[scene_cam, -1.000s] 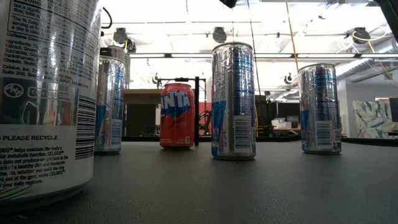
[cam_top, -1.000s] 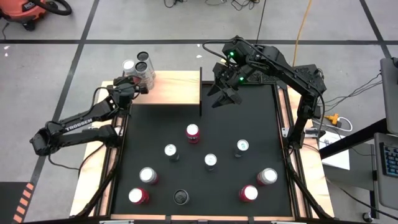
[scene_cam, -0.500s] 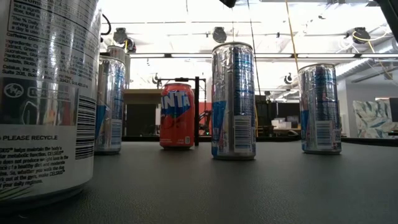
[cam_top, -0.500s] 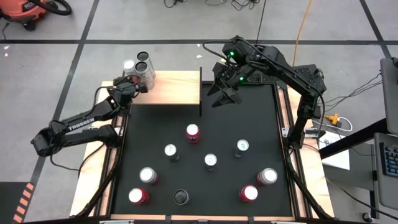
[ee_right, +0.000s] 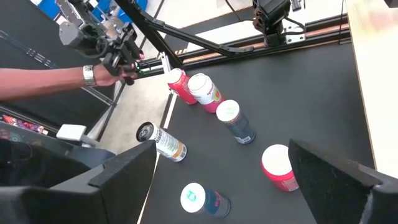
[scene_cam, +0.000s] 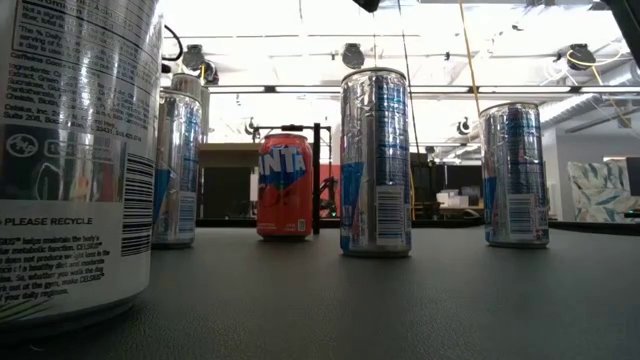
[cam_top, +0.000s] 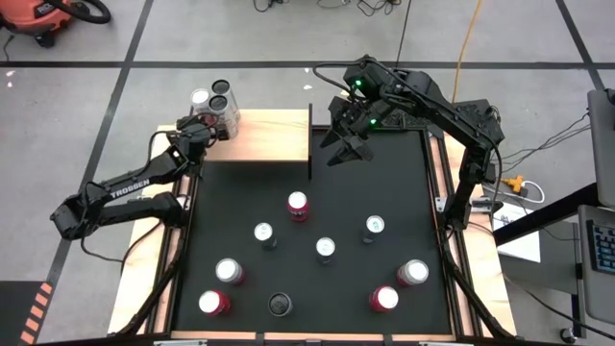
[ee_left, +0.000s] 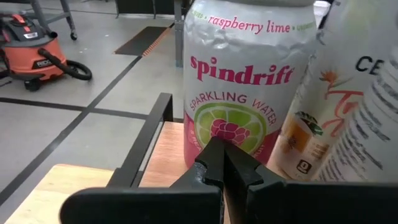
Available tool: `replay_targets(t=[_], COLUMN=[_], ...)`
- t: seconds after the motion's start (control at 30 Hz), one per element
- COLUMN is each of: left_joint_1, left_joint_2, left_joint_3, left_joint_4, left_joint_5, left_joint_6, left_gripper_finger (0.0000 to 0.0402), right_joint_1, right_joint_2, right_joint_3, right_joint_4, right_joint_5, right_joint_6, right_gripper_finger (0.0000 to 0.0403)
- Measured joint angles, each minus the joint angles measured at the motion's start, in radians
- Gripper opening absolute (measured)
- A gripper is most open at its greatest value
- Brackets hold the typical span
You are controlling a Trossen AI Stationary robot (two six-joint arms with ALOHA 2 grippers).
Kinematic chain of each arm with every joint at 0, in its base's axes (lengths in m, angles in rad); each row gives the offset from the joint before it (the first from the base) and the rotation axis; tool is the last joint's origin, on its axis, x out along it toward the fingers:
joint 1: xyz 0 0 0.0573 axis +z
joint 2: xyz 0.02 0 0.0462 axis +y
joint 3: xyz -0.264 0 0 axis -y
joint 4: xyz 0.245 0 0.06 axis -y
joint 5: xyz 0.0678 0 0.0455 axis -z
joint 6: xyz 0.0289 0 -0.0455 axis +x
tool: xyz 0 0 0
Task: Place canned beverage on shelf
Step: Put the top pink soda can on the shelf
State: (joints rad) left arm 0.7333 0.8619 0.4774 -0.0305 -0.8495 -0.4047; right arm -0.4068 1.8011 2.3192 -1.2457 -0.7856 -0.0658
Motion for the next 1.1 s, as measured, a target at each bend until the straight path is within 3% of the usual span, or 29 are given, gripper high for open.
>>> replay_targets(t=[0.9, 1.1], left_joint_1=[0.009, 0.012], left_joint_2=[0.03, 0.029], left_joint_3=[0.0, 0.0], left_joint_4=[0.032, 0.078], left_joint_5=[0.03, 0.029], left_joint_6=[0.004, 0.063], left_gripper_finger=[0.0, 0.0], right_joint_1=[0.0, 0.0], right_joint_2=[0.0, 0.0], right_joint_3=[0.0, 0.0], right_joint_4=[0.0, 0.0], right_joint_5=[0.0, 0.0], right_joint_6=[0.0, 0.0], right_gripper_finger=[0.0345, 0.0345])
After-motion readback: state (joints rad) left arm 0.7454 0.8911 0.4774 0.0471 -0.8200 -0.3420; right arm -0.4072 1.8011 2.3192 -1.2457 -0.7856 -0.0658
